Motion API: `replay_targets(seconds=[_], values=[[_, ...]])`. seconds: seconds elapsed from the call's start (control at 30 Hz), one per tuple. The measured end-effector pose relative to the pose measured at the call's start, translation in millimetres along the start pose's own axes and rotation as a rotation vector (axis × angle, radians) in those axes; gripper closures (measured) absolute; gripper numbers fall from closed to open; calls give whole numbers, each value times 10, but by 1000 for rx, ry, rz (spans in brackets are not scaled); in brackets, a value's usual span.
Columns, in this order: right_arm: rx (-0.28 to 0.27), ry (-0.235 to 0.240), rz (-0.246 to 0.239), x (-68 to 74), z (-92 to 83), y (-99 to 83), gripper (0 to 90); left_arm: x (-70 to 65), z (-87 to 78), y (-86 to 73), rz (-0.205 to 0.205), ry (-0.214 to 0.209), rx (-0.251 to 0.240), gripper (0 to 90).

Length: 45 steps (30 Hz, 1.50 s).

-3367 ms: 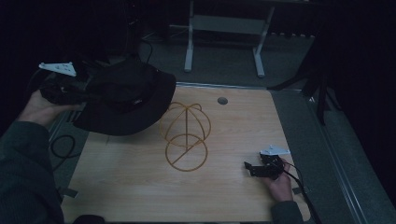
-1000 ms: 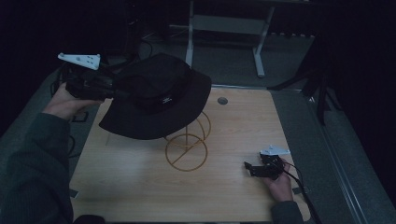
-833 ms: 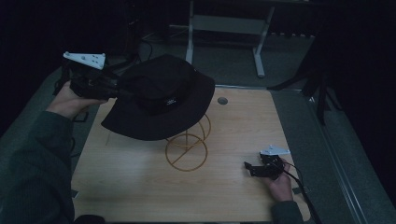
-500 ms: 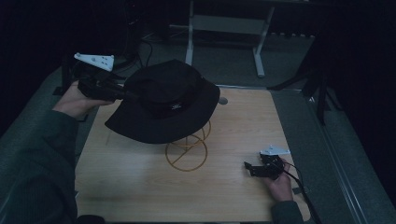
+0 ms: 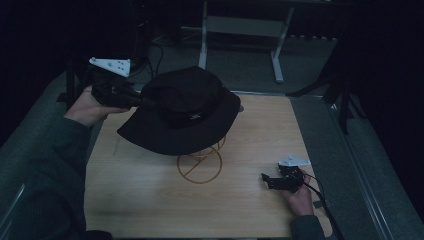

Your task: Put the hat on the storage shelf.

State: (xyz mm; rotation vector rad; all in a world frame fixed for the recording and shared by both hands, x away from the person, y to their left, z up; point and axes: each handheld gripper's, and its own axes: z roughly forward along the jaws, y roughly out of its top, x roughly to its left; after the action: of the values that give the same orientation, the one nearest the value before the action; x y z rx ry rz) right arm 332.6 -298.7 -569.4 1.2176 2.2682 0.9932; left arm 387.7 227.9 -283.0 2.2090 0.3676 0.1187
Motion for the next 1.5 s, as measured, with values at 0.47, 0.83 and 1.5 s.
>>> replay_targets(seconds=[0.47,0.83,1.5], values=[[0,1,0,0,0,0,148,-23,188,46,9,3,58,870],[-1,1,0,0,1,0,148,-14,321,21,-8,11,71,861],[-2,0,1,1,2,-1,148,-3,556,-71,-34,3,80,757]])
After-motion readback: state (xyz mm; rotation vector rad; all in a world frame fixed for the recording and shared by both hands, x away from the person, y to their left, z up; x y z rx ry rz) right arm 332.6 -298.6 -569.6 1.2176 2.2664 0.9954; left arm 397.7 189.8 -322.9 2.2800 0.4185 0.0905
